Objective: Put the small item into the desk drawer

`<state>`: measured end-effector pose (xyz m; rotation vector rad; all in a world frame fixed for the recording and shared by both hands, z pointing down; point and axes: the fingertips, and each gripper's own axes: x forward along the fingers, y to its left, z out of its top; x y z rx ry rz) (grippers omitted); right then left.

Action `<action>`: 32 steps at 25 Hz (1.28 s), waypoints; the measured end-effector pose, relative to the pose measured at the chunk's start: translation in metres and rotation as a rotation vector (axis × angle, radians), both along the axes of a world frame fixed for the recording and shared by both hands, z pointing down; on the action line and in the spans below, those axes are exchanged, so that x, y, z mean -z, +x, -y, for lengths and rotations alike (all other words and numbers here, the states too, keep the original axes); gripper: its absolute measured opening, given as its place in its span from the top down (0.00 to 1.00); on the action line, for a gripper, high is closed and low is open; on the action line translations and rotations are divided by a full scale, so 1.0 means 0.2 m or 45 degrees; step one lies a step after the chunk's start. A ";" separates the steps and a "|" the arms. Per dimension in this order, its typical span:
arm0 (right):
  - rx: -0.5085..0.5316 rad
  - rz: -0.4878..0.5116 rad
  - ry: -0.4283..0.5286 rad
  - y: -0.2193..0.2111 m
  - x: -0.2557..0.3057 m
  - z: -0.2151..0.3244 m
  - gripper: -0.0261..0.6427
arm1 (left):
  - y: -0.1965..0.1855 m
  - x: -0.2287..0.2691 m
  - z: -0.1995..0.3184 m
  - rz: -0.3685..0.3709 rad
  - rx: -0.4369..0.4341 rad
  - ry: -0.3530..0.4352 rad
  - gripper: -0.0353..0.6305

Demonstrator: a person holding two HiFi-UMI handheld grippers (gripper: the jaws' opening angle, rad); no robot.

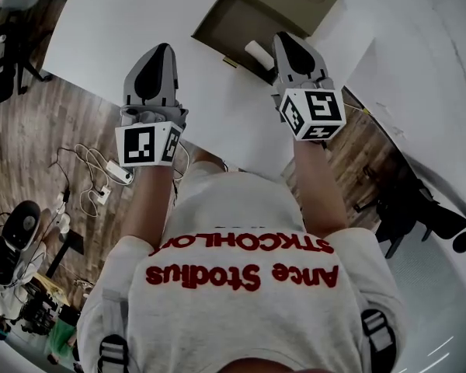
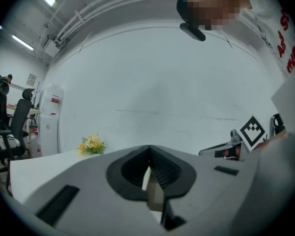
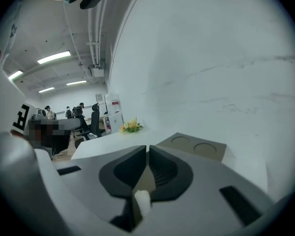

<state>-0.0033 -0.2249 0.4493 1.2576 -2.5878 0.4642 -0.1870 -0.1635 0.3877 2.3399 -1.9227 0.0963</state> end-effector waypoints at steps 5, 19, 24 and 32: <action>-0.072 0.040 0.151 0.07 0.24 0.00 0.94 | 0.00 0.13 0.00 0.005 0.008 0.069 0.94; -0.122 0.130 0.397 0.15 0.69 -0.14 0.95 | -0.02 0.45 -0.08 0.023 0.011 0.233 0.94; -0.174 0.134 0.429 0.23 0.75 -0.18 0.95 | 0.04 0.50 -0.08 0.023 -0.018 0.260 0.94; -0.271 0.098 0.453 0.42 0.80 -0.29 0.95 | 0.20 0.54 -0.11 0.010 -0.104 0.275 0.94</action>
